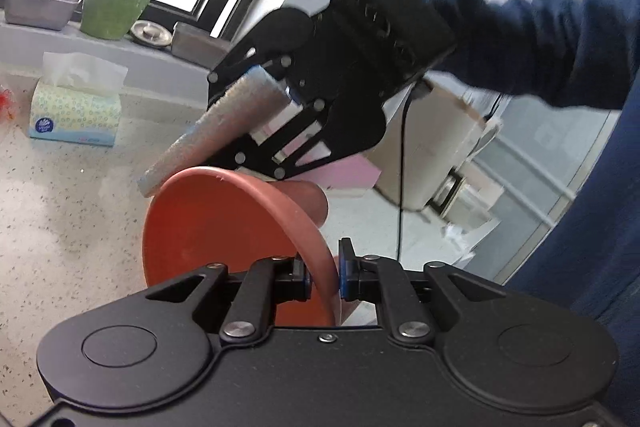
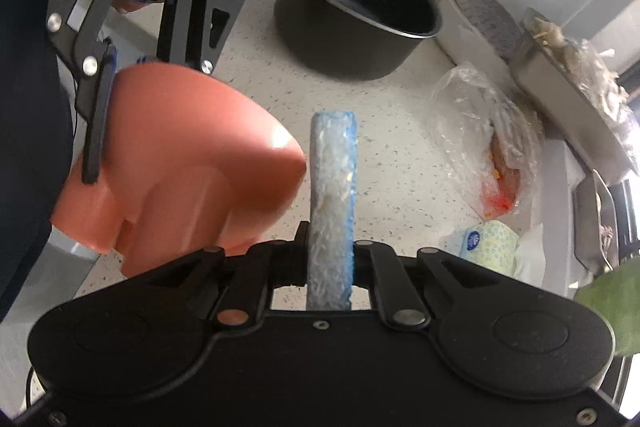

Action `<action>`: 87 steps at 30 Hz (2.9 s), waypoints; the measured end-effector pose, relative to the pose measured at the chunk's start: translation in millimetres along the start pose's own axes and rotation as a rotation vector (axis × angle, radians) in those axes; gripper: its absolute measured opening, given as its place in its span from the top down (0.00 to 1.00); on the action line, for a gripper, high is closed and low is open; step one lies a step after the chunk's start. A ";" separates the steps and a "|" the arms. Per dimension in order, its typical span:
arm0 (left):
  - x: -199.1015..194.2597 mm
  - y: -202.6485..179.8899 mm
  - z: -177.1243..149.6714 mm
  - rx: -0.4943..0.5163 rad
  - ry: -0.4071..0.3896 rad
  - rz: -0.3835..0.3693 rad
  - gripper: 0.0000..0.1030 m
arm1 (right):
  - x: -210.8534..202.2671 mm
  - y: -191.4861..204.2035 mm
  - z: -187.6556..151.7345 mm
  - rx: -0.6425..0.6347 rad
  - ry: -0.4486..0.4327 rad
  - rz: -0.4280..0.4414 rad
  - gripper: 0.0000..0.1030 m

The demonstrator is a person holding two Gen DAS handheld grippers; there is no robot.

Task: Clean bowl
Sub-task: 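Rotate the bowl's base toward the sponge with the left gripper while the right gripper scrubs it, then scrub the sponge over the bowl's feet with the right gripper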

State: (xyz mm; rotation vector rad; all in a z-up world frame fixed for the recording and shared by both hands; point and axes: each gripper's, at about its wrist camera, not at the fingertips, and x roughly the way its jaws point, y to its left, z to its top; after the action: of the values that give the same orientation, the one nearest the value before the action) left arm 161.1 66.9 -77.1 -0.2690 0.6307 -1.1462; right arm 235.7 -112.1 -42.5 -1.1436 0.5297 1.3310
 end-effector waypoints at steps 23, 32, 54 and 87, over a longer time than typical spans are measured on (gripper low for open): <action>-8.6 20.4 26.1 -0.352 -0.364 -0.068 0.92 | -23.1 7.1 -63.0 0.530 -0.181 -0.176 0.89; 6.9 24.4 27.1 -0.402 -0.378 -0.041 0.92 | -31.2 27.5 -84.8 0.675 -0.223 -0.238 0.89; 32.1 45.8 -0.6 -0.672 -0.489 0.120 0.91 | -0.7 81.4 -110.0 1.117 -0.217 -0.364 0.88; 29.7 65.5 -1.9 -0.697 -0.458 0.339 0.90 | 7.9 119.1 -71.1 1.079 -0.150 -0.407 0.89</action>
State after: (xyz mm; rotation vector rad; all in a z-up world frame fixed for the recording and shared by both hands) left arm 217.7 66.6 -121.6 -0.9522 0.6156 -0.4770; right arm 147.6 -188.3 -118.3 -0.2222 0.7210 0.5872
